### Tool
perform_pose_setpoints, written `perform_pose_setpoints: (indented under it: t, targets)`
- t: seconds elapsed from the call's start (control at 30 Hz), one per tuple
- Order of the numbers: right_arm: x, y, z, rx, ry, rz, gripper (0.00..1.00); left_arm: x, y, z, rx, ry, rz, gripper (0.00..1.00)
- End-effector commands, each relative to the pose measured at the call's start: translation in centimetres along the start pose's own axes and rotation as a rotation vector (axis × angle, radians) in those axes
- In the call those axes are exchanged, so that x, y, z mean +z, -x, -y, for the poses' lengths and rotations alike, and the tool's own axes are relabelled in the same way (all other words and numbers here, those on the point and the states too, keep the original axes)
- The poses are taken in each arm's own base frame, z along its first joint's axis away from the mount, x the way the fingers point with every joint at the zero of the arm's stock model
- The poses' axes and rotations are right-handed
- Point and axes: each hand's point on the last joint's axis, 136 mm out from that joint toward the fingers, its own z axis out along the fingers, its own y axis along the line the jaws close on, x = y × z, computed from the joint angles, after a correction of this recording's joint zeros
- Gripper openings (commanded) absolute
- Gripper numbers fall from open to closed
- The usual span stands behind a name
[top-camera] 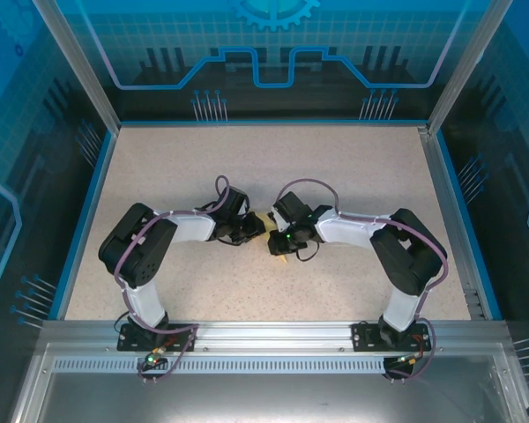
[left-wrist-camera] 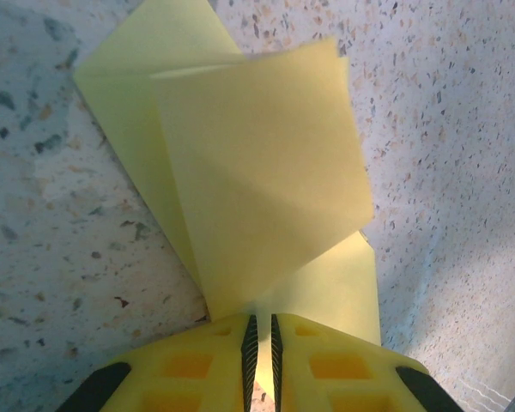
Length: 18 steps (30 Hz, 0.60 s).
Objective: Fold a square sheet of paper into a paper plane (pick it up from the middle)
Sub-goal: Fold the wing for the fifth time at the center of the table.
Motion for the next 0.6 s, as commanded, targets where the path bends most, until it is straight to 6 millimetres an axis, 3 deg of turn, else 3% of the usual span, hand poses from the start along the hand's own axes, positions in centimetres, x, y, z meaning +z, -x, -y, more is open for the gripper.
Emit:
perform_pose_setpoints:
  t: [0.0, 0.57]
  targets:
    - [0.7, -1.5, 1.2, 0.004, -0.041, -0.065, 0.10, 0.8, -1.2, -3.3, -0.027, 0.129, -0.033, 0.19]
    - [1.4, -4.1, 2.9, 0.065, 0.018, -0.115, 0.09, 0.9, -1.2, -3.6, -0.027, 0.150, -0.034, 0.19]
